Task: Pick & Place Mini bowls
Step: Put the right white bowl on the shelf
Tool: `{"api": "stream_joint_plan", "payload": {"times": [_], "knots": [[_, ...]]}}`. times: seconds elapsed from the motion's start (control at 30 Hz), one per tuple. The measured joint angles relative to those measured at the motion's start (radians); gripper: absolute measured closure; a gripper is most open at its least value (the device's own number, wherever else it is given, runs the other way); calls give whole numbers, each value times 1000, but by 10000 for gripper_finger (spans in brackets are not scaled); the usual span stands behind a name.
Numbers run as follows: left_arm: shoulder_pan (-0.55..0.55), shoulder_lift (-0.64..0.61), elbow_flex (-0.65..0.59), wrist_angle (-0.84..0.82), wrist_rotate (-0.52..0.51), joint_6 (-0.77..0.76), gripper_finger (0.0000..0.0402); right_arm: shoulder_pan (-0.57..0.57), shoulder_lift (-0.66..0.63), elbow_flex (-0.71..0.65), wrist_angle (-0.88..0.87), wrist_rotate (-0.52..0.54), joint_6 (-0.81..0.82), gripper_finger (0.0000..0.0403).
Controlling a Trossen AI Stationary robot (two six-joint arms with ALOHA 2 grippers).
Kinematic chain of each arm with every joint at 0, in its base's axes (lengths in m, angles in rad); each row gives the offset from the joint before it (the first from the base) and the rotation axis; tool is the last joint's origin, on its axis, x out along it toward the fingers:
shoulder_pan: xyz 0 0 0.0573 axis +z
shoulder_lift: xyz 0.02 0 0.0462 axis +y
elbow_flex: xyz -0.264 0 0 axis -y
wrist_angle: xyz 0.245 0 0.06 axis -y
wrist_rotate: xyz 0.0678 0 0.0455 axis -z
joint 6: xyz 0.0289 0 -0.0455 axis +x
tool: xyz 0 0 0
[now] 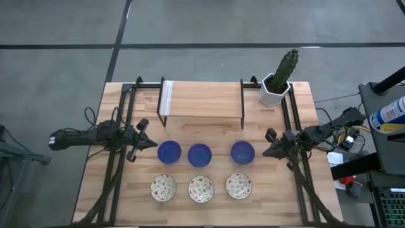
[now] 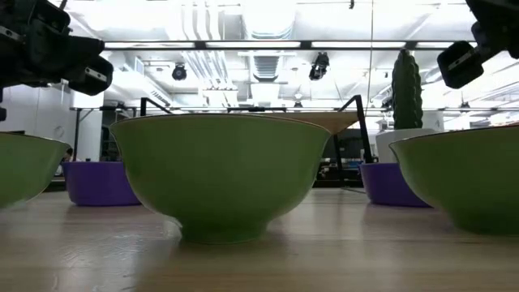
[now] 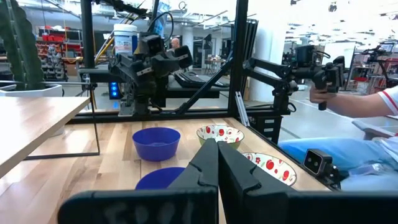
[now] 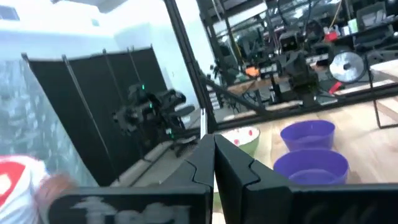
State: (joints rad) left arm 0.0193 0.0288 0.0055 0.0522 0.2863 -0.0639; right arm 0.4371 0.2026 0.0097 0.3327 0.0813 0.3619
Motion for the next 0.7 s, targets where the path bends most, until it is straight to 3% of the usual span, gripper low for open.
{"api": "stream_joint_plan", "payload": {"times": [0.4, 0.57, 0.7], "knots": [[0, 0, 0, 0, 0, 0, 402, 91, 366, 25, 236, 34, 107, 394], [0, 0, 0, 0, 0, 0, 402, 166, 584, 209, 221, 53, 24, 394], [0, 0, 0, 0, 0, 0, 402, 225, 757, 446, 36, 52, -121, 394]]}}
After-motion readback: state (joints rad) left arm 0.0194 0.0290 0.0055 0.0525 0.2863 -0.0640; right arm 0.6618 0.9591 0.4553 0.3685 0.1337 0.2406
